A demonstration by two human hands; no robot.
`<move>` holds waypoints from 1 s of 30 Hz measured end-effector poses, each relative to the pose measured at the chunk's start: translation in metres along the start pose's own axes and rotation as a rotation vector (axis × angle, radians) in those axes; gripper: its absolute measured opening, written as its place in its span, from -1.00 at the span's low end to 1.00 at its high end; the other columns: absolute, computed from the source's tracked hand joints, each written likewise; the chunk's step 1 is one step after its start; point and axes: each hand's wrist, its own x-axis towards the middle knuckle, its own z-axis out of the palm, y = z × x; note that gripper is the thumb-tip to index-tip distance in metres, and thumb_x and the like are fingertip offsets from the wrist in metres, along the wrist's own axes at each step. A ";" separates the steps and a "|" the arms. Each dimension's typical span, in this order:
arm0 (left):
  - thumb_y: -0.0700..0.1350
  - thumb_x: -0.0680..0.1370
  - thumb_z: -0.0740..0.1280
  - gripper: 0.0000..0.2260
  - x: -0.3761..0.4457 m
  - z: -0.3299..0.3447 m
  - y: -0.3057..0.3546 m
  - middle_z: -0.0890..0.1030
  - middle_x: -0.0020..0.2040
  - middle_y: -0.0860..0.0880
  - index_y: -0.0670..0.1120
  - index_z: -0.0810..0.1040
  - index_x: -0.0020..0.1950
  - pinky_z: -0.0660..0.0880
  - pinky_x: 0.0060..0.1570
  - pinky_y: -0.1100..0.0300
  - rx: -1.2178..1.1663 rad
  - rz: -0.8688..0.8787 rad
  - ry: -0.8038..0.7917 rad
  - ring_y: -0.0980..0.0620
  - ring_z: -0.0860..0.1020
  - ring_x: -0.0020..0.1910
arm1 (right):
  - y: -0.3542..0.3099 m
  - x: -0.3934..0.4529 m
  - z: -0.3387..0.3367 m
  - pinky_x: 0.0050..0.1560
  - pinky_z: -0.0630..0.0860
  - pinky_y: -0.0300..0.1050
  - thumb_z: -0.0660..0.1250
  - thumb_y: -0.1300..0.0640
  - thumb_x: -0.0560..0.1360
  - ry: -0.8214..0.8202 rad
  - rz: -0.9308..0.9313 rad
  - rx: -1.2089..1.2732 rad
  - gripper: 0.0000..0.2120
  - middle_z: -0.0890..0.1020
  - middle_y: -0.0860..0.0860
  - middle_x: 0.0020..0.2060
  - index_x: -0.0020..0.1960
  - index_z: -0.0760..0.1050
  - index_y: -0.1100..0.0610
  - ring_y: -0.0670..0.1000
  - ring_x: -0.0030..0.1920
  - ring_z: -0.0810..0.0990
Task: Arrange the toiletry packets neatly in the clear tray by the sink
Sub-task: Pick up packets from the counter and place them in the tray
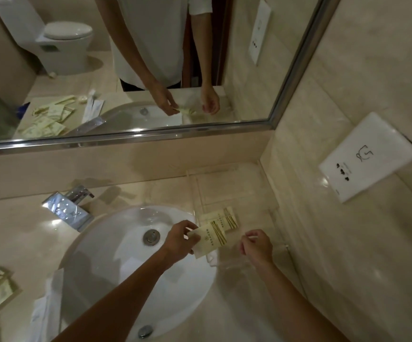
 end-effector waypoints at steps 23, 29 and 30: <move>-0.35 0.54 0.25 -0.77 0.029 0.072 0.017 0.56 -0.10 -0.22 -0.15 0.22 0.03 0.50 -0.61 0.15 -0.193 -0.094 0.199 -0.10 0.58 -0.53 | 0.020 0.013 -0.028 -0.42 0.45 -0.12 0.25 0.35 0.42 -0.010 0.004 0.081 -0.87 0.61 0.09 -0.45 -0.14 0.47 0.14 0.04 -0.47 0.52; -0.32 0.50 0.34 -0.74 0.039 0.066 0.013 0.61 -0.16 -0.25 -0.15 0.25 -0.02 0.55 -0.53 0.15 -0.192 -0.123 0.294 -0.13 0.61 -0.47 | 0.028 0.014 -0.028 -0.38 0.43 -0.19 0.31 0.20 0.40 -0.011 -0.006 -0.133 -0.93 0.67 0.11 -0.28 -0.16 0.47 0.06 0.10 -0.30 0.63; -0.31 0.49 0.36 -0.74 0.040 0.066 0.012 0.62 -0.17 -0.25 -0.15 0.26 -0.03 0.54 -0.52 0.13 -0.184 -0.128 0.307 -0.14 0.60 -0.46 | 0.030 0.013 -0.029 -0.39 0.41 -0.19 0.32 0.18 0.41 -0.018 -0.011 -0.159 -0.94 0.67 0.10 -0.28 -0.13 0.47 0.08 0.09 -0.27 0.63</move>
